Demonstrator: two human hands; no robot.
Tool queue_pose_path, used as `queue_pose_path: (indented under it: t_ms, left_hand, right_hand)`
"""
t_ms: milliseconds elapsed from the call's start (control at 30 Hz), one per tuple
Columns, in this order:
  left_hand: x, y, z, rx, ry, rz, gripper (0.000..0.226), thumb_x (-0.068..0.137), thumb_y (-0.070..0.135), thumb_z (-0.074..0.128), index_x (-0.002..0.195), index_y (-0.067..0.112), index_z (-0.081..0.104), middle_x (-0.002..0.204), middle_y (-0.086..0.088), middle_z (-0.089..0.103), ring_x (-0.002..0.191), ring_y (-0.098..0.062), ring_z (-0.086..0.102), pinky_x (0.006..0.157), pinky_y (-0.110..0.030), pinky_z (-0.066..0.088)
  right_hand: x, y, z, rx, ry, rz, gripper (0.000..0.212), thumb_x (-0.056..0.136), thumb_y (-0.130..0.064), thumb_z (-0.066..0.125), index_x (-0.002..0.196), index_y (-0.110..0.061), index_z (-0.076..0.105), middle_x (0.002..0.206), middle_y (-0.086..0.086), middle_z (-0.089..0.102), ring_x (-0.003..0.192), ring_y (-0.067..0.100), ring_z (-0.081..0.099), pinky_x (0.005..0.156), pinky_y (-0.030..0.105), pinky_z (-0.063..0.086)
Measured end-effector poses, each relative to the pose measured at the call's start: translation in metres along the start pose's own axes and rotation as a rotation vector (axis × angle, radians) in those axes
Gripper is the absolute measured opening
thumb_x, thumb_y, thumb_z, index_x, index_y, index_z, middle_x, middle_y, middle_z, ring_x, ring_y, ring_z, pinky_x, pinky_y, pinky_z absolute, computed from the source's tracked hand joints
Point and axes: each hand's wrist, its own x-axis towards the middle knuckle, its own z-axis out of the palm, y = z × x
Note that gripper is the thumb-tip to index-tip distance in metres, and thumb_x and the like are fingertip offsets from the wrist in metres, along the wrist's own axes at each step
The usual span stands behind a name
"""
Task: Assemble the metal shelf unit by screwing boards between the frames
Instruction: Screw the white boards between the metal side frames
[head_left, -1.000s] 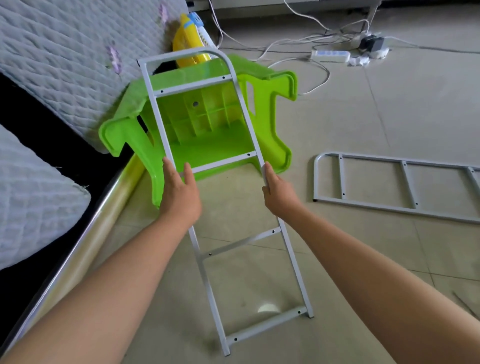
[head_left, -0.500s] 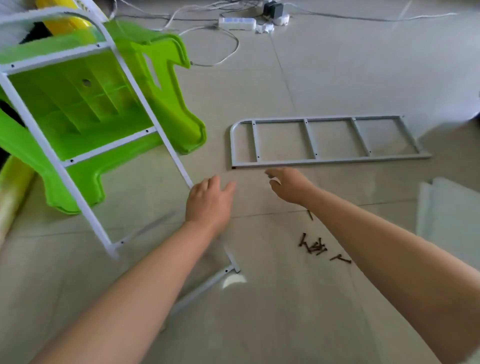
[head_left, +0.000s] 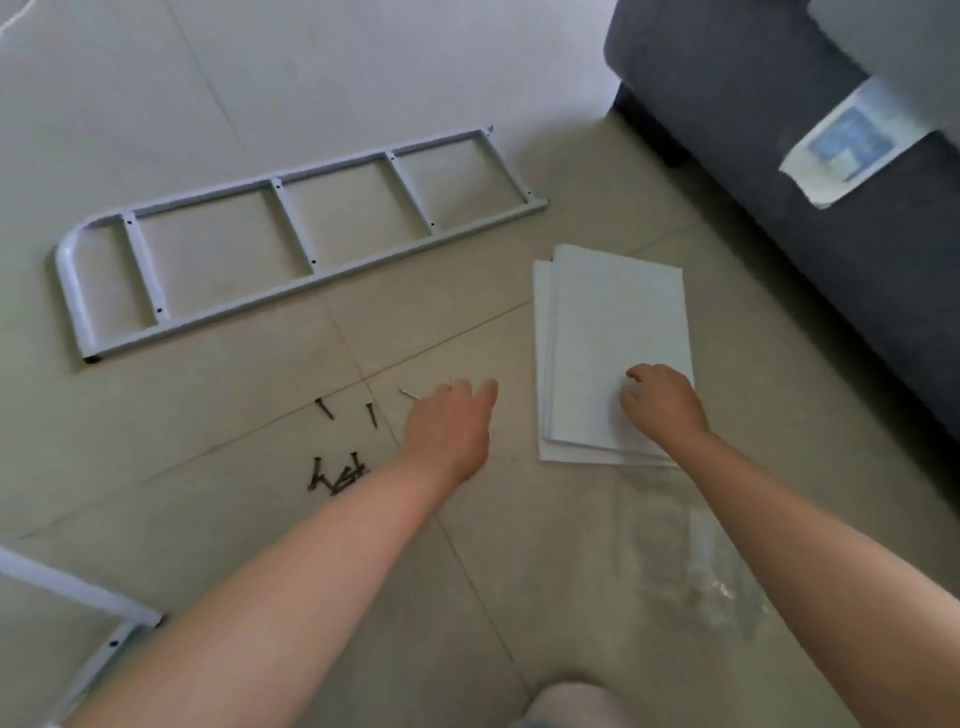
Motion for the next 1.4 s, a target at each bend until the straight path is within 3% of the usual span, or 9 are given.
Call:
queue_pose_path:
  t_ms: [167,333,500,600,767,933,1067,1300,1400]
  left_hand:
    - [0.030,0.046,0.028,-0.141,-0.141,-0.011,0.030,0.096,0.024,0.042,0.120,0.007,0.043,0.119,-0.014,0.049,0.111,-0.031,0.048,0.082,-0.035,0.041]
    - [0.044,0.071,0.044,-0.170,-0.164,-0.065,0.049,0.091,0.031,0.053,0.130,0.006,0.037,0.121,-0.013,0.047,0.114,-0.030,0.045,0.085,-0.035,0.040]
    - [0.044,0.085,0.053,-0.077,-0.049,-0.141,0.028,0.090,0.011,0.054,0.115,0.005,0.046,0.119,-0.011,0.046,0.110,-0.026,0.047,0.080,-0.031,0.040]
    - [0.044,0.083,0.053,-0.060,0.092,-0.104,0.034,0.078,0.019,0.071,0.103,0.004,0.055,0.105,-0.013,0.055,0.094,-0.027,0.057,0.069,-0.030,0.044]
    - [0.043,0.064,0.047,-0.422,0.121,-0.074,0.032,0.092,0.011,0.048,0.122,0.001,0.044,0.115,-0.016,0.052,0.106,-0.031,0.049,0.075,-0.030,0.033]
    - [0.037,0.025,0.011,-0.383,0.337,0.070,0.048,0.087,0.020,0.060,0.131,0.005,0.044,0.108,-0.016,0.058,0.100,-0.033,0.055,0.068,-0.030,0.036]
    - [0.009,-0.028,-0.015,-0.067,0.532,0.216,0.043,0.077,0.032,0.047,0.101,0.003,0.067,0.068,-0.011,0.062,0.048,-0.028,0.059,0.035,-0.024,0.039]
    - [-0.078,-0.147,-0.048,0.150,0.693,0.108,0.032,0.080,0.022,0.045,0.097,0.004,0.066,0.058,-0.010,0.061,0.038,-0.026,0.053,0.039,-0.025,0.041]
    - [-0.129,-0.187,-0.058,0.205,0.738,0.019,0.027,0.080,0.023,0.045,0.093,0.007,0.062,0.052,-0.008,0.058,0.034,-0.026,0.049,0.037,-0.023,0.038]
  right_hand:
    - [0.026,0.039,0.003,0.097,0.062,0.285,0.053,0.084,-0.035,0.061,0.122,-0.002,0.047,0.129,0.021,0.043,0.119,0.038,0.043,0.094,0.041,0.041]
    - [0.039,0.051,0.009,0.355,0.016,0.435,0.068,0.083,-0.039,0.063,0.130,0.004,0.038,0.134,0.021,0.046,0.121,0.036,0.047,0.095,0.037,0.042]
    - [0.036,0.050,0.005,0.354,0.020,0.398,0.059,0.085,-0.029,0.062,0.128,0.007,0.041,0.132,0.022,0.047,0.121,0.034,0.047,0.093,0.033,0.040]
    - [0.026,0.052,-0.002,0.313,0.095,0.336,0.050,0.085,-0.024,0.062,0.121,0.007,0.046,0.125,0.023,0.051,0.115,0.035,0.049,0.089,0.034,0.040]
    - [0.018,0.038,-0.032,0.522,0.194,0.183,0.061,0.080,-0.022,0.067,0.130,-0.005,0.036,0.128,0.016,0.049,0.114,0.032,0.050,0.086,0.031,0.041]
    - [0.007,-0.008,-0.050,0.574,0.186,0.141,0.066,0.084,-0.027,0.064,0.136,-0.006,0.030,0.133,0.013,0.046,0.118,0.029,0.049,0.088,0.026,0.038]
    - [-0.002,-0.062,-0.065,0.626,0.104,0.066,0.060,0.086,-0.025,0.057,0.137,-0.013,0.027,0.132,0.010,0.045,0.112,0.025,0.050,0.086,0.029,0.041]
    - [-0.027,-0.203,-0.067,0.587,-0.137,-0.112,0.059,0.090,-0.020,0.054,0.139,-0.004,0.025,0.134,0.012,0.041,0.094,0.019,0.038,0.073,0.027,0.033]
    - [-0.050,-0.265,-0.057,0.501,-0.276,-0.197,0.052,0.088,-0.022,0.056,0.134,-0.006,0.039,0.122,0.014,0.048,0.090,0.025,0.043,0.057,0.025,0.035]
